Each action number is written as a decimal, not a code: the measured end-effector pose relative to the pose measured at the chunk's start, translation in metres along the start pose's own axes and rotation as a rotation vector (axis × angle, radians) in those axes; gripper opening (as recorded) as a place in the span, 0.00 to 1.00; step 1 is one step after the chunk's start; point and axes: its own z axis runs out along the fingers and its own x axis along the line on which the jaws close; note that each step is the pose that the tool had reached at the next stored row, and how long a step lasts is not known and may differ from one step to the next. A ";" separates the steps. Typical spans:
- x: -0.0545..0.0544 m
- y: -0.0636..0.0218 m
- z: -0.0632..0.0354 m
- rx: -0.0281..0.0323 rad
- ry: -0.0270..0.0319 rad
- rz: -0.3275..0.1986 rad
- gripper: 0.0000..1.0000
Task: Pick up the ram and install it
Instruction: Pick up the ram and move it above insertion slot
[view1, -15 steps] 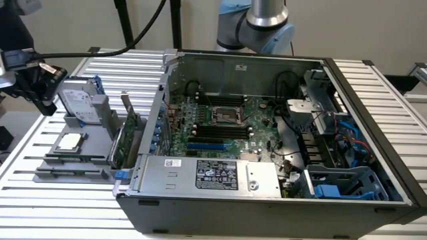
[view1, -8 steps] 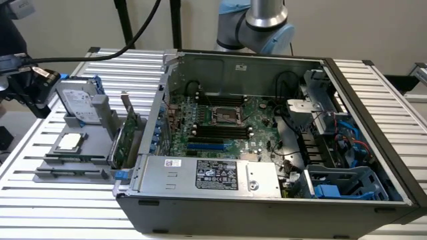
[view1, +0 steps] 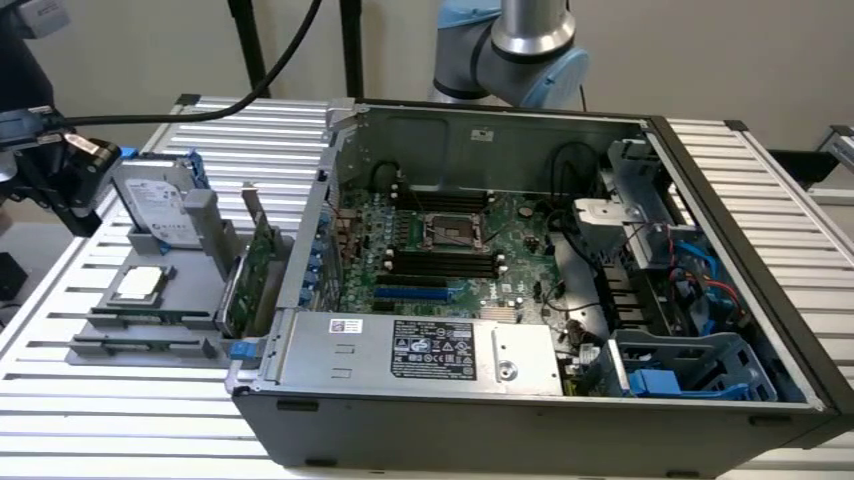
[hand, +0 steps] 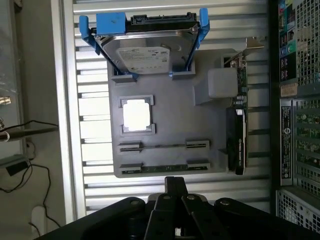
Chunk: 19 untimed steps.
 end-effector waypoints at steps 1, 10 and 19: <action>0.000 0.0000 0.0000 0.0000 0.0000 0.000 0.00; 0.000 0.0000 0.0012 -0.0001 0.0016 -0.054 0.00; 0.000 -0.0001 0.0065 -0.0007 0.0061 -0.217 0.00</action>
